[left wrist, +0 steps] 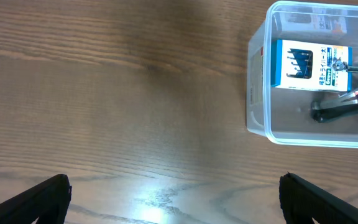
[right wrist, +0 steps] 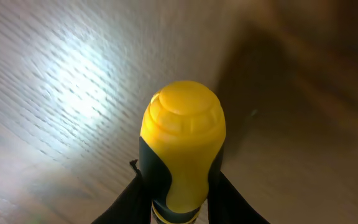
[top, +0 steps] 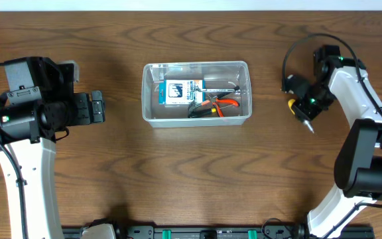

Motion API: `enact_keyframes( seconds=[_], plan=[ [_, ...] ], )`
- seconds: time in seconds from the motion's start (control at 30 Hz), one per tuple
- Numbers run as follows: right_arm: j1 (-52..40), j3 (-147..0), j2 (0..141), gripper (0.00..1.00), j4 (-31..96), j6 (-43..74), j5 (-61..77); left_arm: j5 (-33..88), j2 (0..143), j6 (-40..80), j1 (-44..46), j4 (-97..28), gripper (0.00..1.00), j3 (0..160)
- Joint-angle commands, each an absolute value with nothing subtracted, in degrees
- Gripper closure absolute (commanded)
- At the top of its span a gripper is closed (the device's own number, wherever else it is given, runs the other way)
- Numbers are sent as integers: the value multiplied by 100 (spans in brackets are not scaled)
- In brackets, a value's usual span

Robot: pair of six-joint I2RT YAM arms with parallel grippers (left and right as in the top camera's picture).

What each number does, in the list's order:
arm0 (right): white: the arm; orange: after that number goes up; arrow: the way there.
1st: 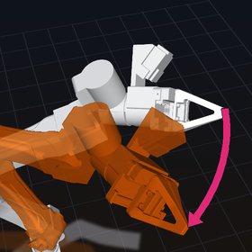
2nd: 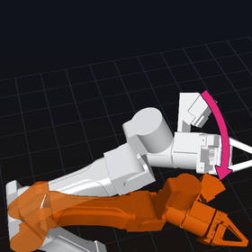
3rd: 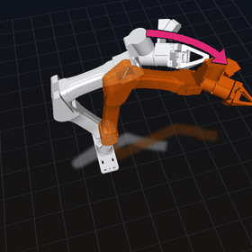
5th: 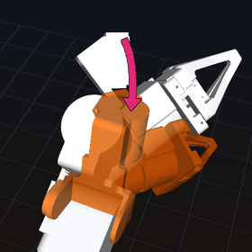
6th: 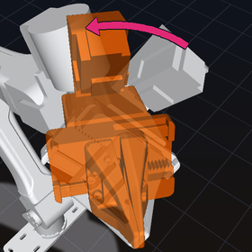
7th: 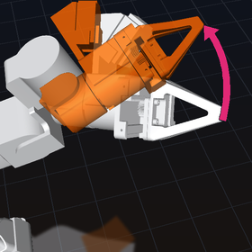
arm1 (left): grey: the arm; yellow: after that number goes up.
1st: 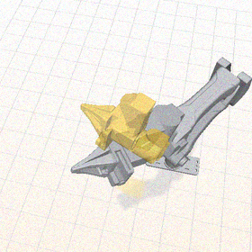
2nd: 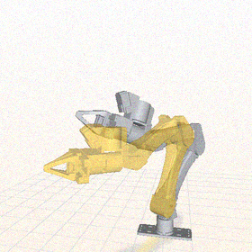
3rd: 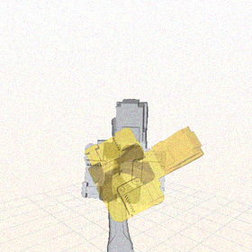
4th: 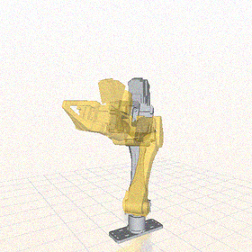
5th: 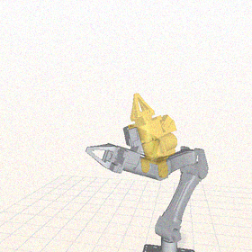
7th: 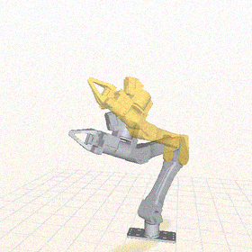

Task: Pack container
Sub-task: 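Carry the screwdriver into the container with the right gripper and release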

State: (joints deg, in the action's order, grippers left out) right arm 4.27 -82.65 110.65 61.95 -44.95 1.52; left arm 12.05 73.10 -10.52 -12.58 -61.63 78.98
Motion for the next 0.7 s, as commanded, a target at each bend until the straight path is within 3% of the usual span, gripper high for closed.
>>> enact_keyframes(
  seconds=[0.0, 0.17, 0.3, 0.67],
  plan=[
    [174, -8809, 11019, 99, 6285, -4141, 169, 1199, 7343, -1041, -1245, -6189, 2, 7898],
    [-296, -9865, 11019, 99, 6460, -2954, 176, 1199, 7343, -1039, -1245, -6189, 2, 7898],
    [-792, -10735, 11019, 99, 6652, -2897, 169, 1199, 7343, -1039, -1245, -6189, 2, 7898],
    [-2733, -11393, 11113, 99, 6455, -4300, 154, 1199, 7343, -1039, -1245, -6189, 2, 7896]
  ],
)
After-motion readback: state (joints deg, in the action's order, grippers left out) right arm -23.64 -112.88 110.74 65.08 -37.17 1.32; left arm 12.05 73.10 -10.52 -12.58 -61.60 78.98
